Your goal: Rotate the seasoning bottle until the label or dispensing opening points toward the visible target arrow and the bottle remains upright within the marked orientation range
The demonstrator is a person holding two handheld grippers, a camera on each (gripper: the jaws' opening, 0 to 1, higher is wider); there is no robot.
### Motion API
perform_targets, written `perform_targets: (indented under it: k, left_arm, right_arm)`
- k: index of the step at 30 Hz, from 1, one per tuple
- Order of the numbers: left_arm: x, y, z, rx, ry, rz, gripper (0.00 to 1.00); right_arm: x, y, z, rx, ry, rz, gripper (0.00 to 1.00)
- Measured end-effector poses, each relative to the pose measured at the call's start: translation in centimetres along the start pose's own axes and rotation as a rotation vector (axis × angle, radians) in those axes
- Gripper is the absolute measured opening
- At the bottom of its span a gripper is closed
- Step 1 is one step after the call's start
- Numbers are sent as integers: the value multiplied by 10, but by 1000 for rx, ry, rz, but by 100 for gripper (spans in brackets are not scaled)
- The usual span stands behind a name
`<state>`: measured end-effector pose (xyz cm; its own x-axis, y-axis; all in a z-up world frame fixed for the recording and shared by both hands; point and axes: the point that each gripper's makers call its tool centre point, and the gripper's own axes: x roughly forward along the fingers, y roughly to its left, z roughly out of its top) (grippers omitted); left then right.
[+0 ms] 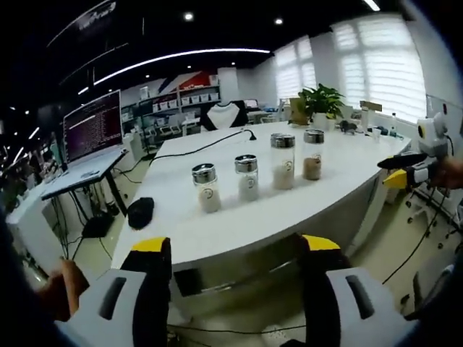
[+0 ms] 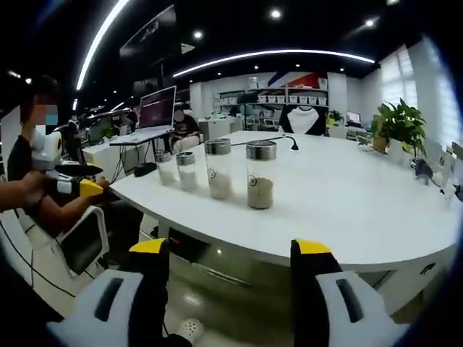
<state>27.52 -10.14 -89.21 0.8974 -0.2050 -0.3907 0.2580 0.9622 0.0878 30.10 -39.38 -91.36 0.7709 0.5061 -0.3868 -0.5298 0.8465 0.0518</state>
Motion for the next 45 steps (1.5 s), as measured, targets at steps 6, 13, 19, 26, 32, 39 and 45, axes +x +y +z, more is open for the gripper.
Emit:
perform_targets:
  k: [6, 13, 19, 26, 32, 39, 45]
  left_arm:
    - [-10, -3, 24, -7, -68, -29, 88]
    - [-28, -14, 31, -38, -68, -89, 100]
    - [-37, -20, 27, -33, -34, -103, 100]
    - [-47, -20, 26, -52, -55, -82, 100]
    - [-43, -22, 17, -43, -8, -69, 96]
    - [-35, -21, 23, -24, -8, -29, 100]
    - [-33, -21, 17, -57, -5, -24, 100]
  right_arm:
    - [-5, 14, 9, 9, -14, 24, 74]
    - [-24, 17, 16, 57, -46, -7, 76]
    - [-36, 34, 26, 67, -60, -3, 76]
    - [-46, 44, 23, 66, -63, 0, 76]
    - [-48, 48, 15, 73, -47, 8, 76]
    - [-48, 41, 12, 70, -54, 2, 82]
    - [-47, 36, 21, 84, -88, -1, 89]
